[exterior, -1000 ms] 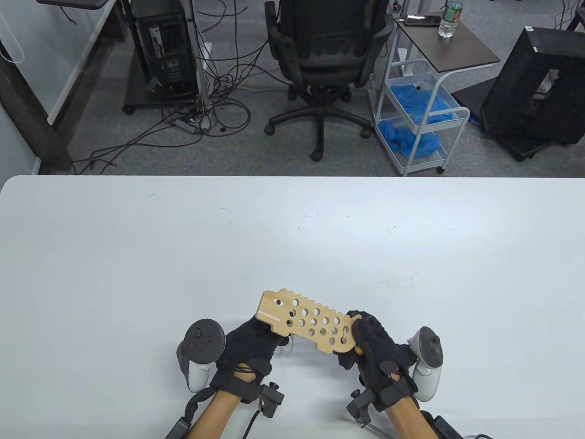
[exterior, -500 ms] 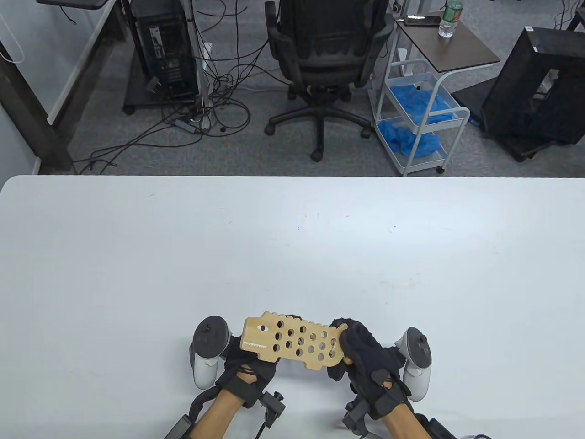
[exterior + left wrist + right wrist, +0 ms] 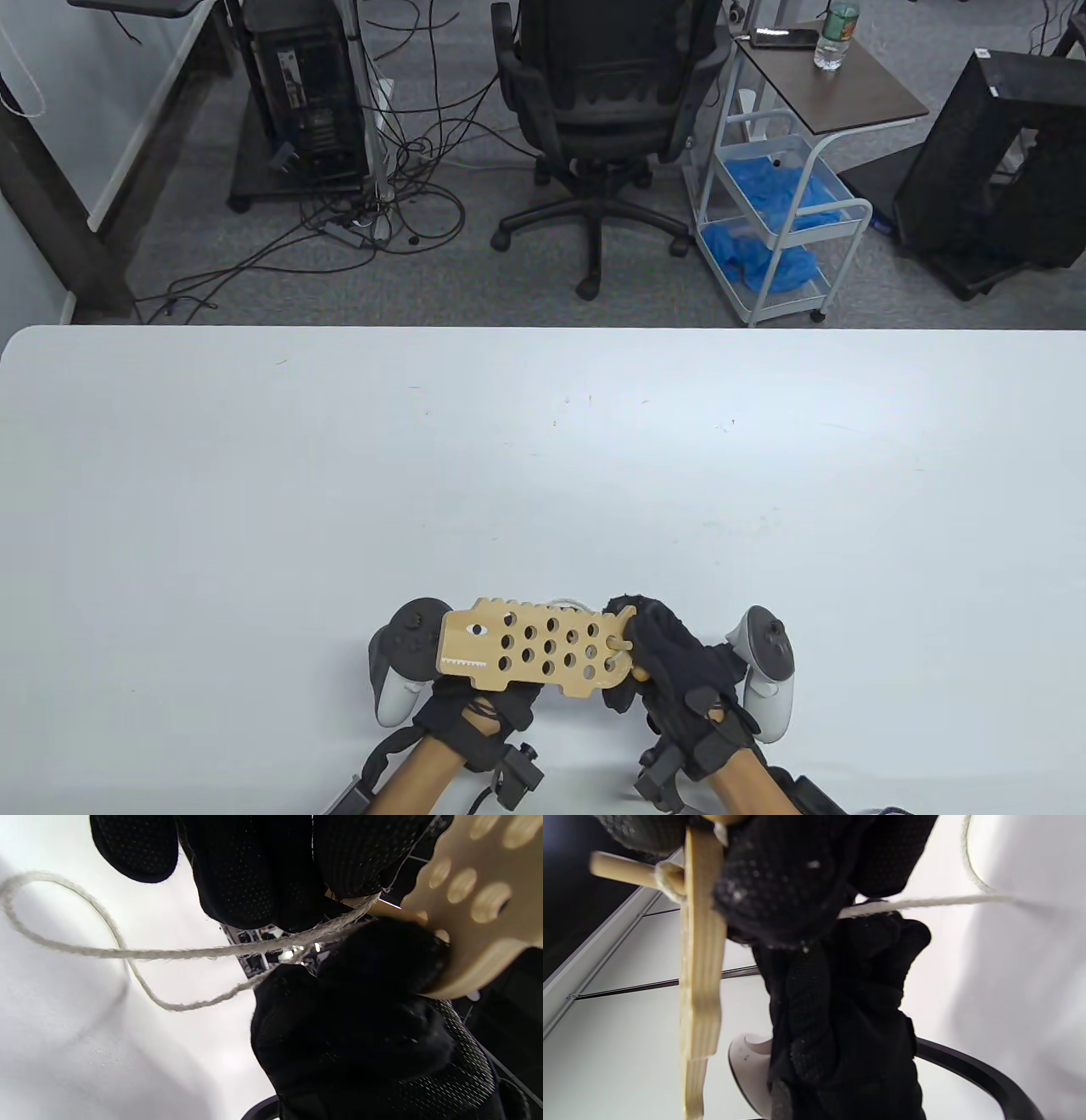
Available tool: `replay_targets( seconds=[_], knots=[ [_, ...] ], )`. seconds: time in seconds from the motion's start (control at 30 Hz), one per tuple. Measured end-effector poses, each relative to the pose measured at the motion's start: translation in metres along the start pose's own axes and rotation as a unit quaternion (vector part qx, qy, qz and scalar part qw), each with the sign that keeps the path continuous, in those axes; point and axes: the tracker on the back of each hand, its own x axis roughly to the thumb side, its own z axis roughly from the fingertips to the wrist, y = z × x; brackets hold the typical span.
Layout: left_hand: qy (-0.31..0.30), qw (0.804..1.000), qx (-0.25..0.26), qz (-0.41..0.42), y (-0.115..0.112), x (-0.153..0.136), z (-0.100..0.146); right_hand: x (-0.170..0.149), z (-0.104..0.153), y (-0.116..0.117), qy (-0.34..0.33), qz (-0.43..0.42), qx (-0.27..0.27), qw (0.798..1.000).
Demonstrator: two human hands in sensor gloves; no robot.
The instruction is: Remove rope from all holes on crocodile lacing toy
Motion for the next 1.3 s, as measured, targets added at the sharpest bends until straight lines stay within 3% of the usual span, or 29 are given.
replay_targets(
  seconds=[0.37, 0.87, 1.0, 1.13, 1.3],
  knots=[
    [-0.039, 0.999, 0.002, 0.031, -0.003, 0.003, 0.003, -0.002, 0.001, -0.004, 0.021, -0.002, -0.029, 0.999],
    [-0.089, 0.977, -0.135, 0.141, -0.013, 0.004, -0.002, 0.004, 0.005, -0.011, 0.009, -0.021, -0.066, 0.998],
    [-0.087, 0.980, -0.124, 0.132, -0.012, 0.005, -0.001, 0.006, 0.006, -0.012, -0.002, 0.010, -0.073, 0.997],
    [-0.088, 0.974, -0.107, 0.181, -0.005, 0.004, -0.001, 0.010, 0.003, -0.009, -0.017, 0.010, -0.040, 0.999],
    [-0.085, 0.979, -0.090, 0.163, 0.000, 0.006, -0.001, 0.017, 0.002, -0.006, -0.040, 0.066, -0.026, 0.997]
  ],
)
